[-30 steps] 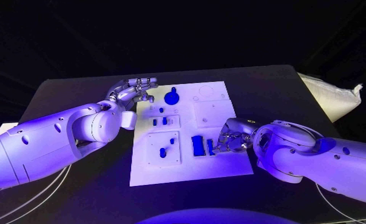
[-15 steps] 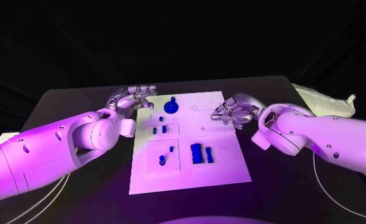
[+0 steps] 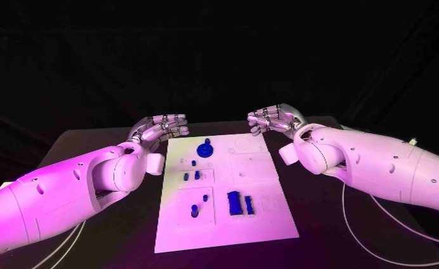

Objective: Assemble the parts on the task board

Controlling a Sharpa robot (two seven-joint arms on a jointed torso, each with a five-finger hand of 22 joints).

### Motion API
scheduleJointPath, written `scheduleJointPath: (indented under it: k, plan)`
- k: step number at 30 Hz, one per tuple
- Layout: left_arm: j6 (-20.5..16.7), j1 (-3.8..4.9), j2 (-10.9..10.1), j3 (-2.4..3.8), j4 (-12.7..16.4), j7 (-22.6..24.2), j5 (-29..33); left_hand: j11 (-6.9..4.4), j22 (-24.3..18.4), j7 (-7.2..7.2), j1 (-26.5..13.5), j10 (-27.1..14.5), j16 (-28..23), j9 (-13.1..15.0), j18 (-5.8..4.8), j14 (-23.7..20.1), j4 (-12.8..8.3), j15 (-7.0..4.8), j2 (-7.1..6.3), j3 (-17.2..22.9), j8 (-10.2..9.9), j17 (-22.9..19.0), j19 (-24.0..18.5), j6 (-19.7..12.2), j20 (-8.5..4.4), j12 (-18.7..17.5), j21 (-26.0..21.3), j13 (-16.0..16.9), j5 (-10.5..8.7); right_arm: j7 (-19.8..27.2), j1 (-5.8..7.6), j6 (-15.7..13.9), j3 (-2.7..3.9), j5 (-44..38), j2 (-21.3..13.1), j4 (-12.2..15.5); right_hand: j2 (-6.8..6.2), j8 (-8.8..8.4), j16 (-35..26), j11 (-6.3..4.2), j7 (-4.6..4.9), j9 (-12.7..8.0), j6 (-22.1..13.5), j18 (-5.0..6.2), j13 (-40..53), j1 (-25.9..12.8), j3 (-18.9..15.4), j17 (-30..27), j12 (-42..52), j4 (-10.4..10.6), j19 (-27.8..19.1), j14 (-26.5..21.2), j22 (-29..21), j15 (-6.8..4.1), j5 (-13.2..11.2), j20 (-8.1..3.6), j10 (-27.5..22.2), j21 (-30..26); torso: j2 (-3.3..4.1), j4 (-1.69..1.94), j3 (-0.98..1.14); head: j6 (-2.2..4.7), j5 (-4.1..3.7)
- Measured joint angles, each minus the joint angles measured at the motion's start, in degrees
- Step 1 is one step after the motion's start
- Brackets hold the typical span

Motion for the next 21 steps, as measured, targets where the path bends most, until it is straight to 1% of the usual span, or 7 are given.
scheduleJointPath:
  k: [3,6,9,15,18,19,21]
  plan:
    - [-0.65,0.06,0.95,0.01,-0.89,0.56,0.01,0.39,-4.95,0.19,-0.53,-0.39,-5.86,-0.04,0.00,-0.89,0.66,1.13,-0.53,-0.66,-1.41,-2.46,-2.76,-0.69,1.77,-2.38,-2.13,0.00,0.00,2.43,-0.35,0.63,0.19,3.44,2.19,-3.30,0.17,0.00,-4.77,0.56,-0.16,-2.41,-0.49,0.00,-5.88,0.13,0.25,-4.56,-1.81,-1.73,1.36,-0.31,-4.36,0.63,-0.22,1.53,0.56,-5.22,-0.62,-0.02,-0.03,0.84,0.18]
    - [-1.39,0.07,2.18,0.02,-2.07,1.18,0.09,1.04,-9.44,-0.68,-0.53,-0.80,-9.81,-0.04,0.00,-0.09,1.47,1.93,-0.53,-2.71,-3.30,-4.17,-3.98,-1.74,2.99,-4.53,-2.14,0.00,0.00,4.39,-0.82,1.41,0.48,5.91,3.87,-5.40,1.24,0.00,-7.34,0.80,-0.14,-4.46,-0.50,0.00,-10.01,-0.96,0.30,-8.18,-2.74,-3.42,3.05,0.37,-7.57,1.32,-0.52,1.77,0.80,-8.90,-1.11,0.09,-0.04,1.21,0.21]
    - [-2.04,0.07,3.08,0.02,-2.89,1.75,0.26,1.78,-14.35,-0.93,-0.53,-0.43,-13.55,-0.04,0.00,0.91,2.07,2.50,-0.53,-5.49,-5.09,-5.60,-4.16,-1.99,3.17,-6.53,-2.13,0.00,0.00,5.82,-1.34,2.23,0.69,7.60,4.97,-6.50,1.39,0.00,-7.99,0.80,0.04,-5.56,-0.68,0.00,-11.96,-2.21,0.23,-10.03,-2.74,-4.45,3.39,0.57,-9.19,1.50,-0.87,2.11,0.80,-10.71,-1.54,0.31,-0.10,1.46,0.27]
    - [-3.08,0.07,4.21,0.03,-3.73,2.75,0.90,1.90,-18.17,-0.99,-0.47,-0.62,-16.23,-0.14,0.00,0.97,2.40,2.68,0.43,-7.50,-6.15,-6.45,-4.74,-2.18,3.42,-7.69,-2.16,-0.07,0.00,7.71,-1.92,3.61,1.03,9.81,6.55,-7.94,1.61,-0.20,-8.16,0.91,0.01,-6.46,-1.30,0.00,-13.47,-4.04,0.06,-11.62,-2.84,-5.19,3.92,0.21,-10.55,1.61,-0.87,2.05,0.23,-12.16,-1.71,0.81,-0.01,1.98,0.50]
    - [-3.19,0.00,4.01,0.00,-3.62,2.64,0.89,0.93,-21.24,-1.93,-8.20,-6.15,-17.10,-1.34,-0.01,-4.45,2.14,1.83,2.27,-9.58,-7.78,-7.73,-9.10,-7.35,2.00,-8.48,-3.40,-1.19,-0.76,7.64,-1.94,3.45,1.02,9.82,6.32,-7.63,0.83,-1.51,-9.47,0.07,-1.10,-7.76,-6.75,0.00,-14.81,-12.32,0.64,-13.20,-4.22,-5.77,-1.42,-5.96,-11.77,0.95,-1.72,0.68,-5.83,-13.40,-1.72,0.81,-0.01,2.03,0.52]
    - [-3.28,-0.03,3.93,-0.01,-3.48,2.62,0.88,0.55,-22.28,-2.31,-10.87,-8.06,-17.39,-1.69,-0.01,-6.35,2.05,1.50,2.74,-10.26,-8.25,-8.11,-10.59,-9.18,1.51,-8.69,-3.74,-1.52,-1.07,7.63,-1.94,3.34,1.02,9.82,6.16,-7.42,0.54,-1.86,-9.82,-0.28,-1.54,-8.41,-8.70,-0.58,-15.23,-15.26,0.87,-13.69,-4.63,-5.85,-3.43,-8.27,-12.20,0.68,-1.99,0.18,-8.07,-13.84,-1.71,0.81,-0.01,2.14,0.62]
    - [-3.60,-0.08,3.73,-0.01,-2.96,2.62,0.83,-0.21,-24.61,-3.13,-16.88,-12.31,-18.01,-2.35,-1.16,-10.67,1.89,0.76,3.61,-11.80,-9.06,-8.83,-13.96,-13.31,0.21,-9.28,-4.36,-2.16,-2.45,7.62,-2.02,2.95,1.17,9.90,5.81,-6.73,0.00,-2.50,-10.45,-1.00,-2.44,-9.54,-12.74,-1.35,-15.95,-21.30,1.51,-14.53,-5.31,-5.83,-7.57,-13.02,-13.08,0.12,-2.56,-0.84,-12.70,-14.72,-1.68,0.82,0.03,2.49,0.99]
